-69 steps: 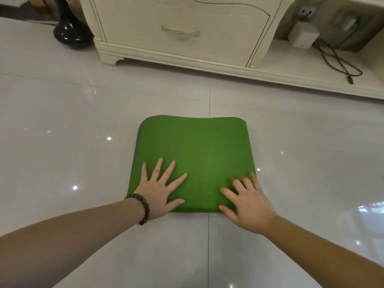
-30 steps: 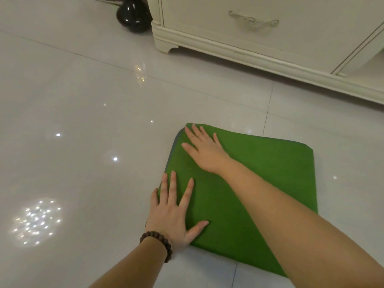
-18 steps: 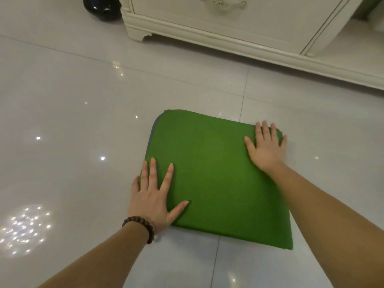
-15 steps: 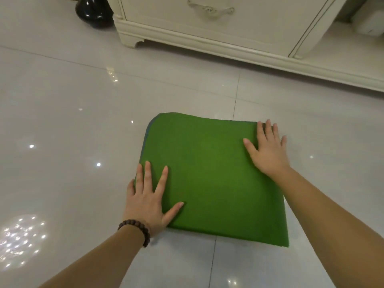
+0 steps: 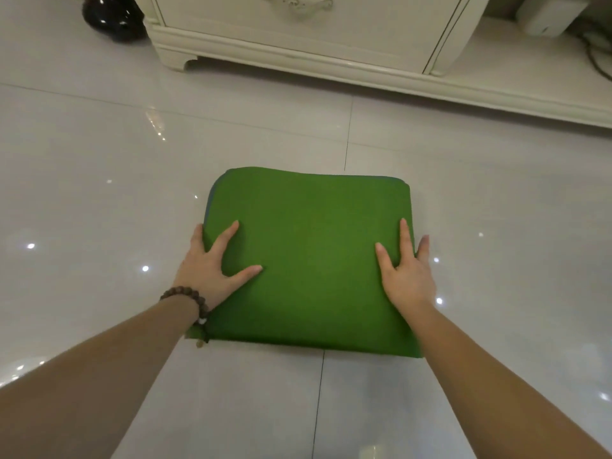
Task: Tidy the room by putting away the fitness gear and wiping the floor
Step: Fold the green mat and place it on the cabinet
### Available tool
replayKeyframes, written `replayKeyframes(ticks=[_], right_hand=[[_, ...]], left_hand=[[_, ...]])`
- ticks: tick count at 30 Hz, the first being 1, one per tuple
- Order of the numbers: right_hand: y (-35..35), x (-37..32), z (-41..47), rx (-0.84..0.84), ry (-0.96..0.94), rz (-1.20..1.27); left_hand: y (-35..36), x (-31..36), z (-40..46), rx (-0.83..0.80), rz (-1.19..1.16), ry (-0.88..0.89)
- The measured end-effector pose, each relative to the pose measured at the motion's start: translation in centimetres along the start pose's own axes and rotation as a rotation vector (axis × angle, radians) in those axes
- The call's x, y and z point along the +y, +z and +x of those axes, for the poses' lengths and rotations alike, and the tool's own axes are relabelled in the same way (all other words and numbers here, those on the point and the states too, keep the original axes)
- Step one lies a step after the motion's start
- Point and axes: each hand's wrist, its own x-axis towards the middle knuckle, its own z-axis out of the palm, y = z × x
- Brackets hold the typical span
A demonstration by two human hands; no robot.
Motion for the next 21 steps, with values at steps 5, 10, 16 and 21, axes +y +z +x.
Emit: replayKeyframes(ticks=[5,10,16,21], right_hand=[[0.1,0.2,0.2,0.029,-0.008,0.035],[-0.3,0.6,1.0,-0.035,0.01,0.082],[-2.1,0.0,0.3,-0.157,0.001,0.105],[-4.9,-1.2,-4.1,-0.217,0.1,0.189]], left_hand=[[-1.3,0.7,1.5,0.01,-0.19,-0.031],[-1.8,0.4,2.1,-0.032,-0.233,-0.018],[-3.1,-0.2,2.2,-0.159,-0.39,-0.029],[-4.6,0.5,-2.3,-0.164,-0.32,-0.026]])
